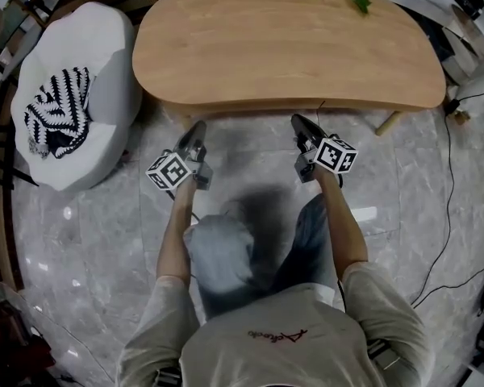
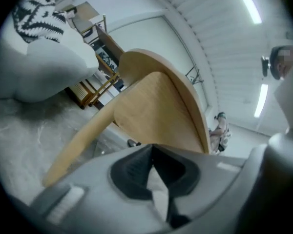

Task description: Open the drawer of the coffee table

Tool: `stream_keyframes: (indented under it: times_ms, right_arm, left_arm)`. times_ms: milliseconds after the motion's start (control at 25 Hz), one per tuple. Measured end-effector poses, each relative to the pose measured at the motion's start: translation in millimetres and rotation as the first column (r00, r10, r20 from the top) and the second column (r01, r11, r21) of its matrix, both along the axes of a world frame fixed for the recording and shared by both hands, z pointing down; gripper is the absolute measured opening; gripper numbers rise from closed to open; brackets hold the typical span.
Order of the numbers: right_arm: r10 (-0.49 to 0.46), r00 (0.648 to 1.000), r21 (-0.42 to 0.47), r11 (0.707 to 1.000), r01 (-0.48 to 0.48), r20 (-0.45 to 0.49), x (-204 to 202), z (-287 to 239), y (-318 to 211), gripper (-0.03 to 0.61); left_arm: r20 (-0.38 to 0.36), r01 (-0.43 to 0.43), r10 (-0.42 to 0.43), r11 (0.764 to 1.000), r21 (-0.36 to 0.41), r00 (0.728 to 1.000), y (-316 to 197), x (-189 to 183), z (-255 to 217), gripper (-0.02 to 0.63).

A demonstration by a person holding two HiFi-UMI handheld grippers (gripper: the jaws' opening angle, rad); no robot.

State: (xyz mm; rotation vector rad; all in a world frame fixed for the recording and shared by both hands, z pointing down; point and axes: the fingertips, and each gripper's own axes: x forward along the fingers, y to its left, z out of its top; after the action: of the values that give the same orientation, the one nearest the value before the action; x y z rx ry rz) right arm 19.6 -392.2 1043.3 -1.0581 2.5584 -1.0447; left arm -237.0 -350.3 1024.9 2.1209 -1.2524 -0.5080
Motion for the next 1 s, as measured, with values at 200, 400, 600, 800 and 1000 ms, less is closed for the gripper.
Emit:
stream_keyframes:
  times_ms: [200,400,600,800,1000]
  right_arm:
    - [0.075,0.985,-0.044,0.997,-0.069,0.157,12.7,1.3,-12.2,-0.002]
    - [0.032,0.972,-0.066,0.998,-0.017,0.234,7.5,4.8,-15.2,0.122]
    - [-0.010,0.958,-0.043,0.999,0.023,0.286,1.9,-2.0,-20.9,0.196]
    - [-0.048,0.951,0.018,0.999,0.045,0.304,1.3,-11.6,-25.5,0.175]
    - [-0.055,0.941,0.026,0.998,0.049,0.334,-0.4,-13.9,-23.3,0.143]
  left_arm:
    - [-0.058,0.001,-0.003,0.999,-0.033,0.998,-9.1,-4.9,12.2,0.000]
    - [-0.136,-0.047,0.041,0.998,-0.045,0.990,-19.0,5.2,8.6,0.139]
    - [-0.136,-0.071,0.067,0.997,-0.023,0.988,-29.4,8.5,2.9,0.238]
    - [-0.127,-0.055,0.054,0.998,-0.008,0.990,-33.4,5.9,-1.0,0.196]
    - [-0.123,-0.049,0.047,0.999,-0.012,0.991,-31.3,4.6,2.1,0.168]
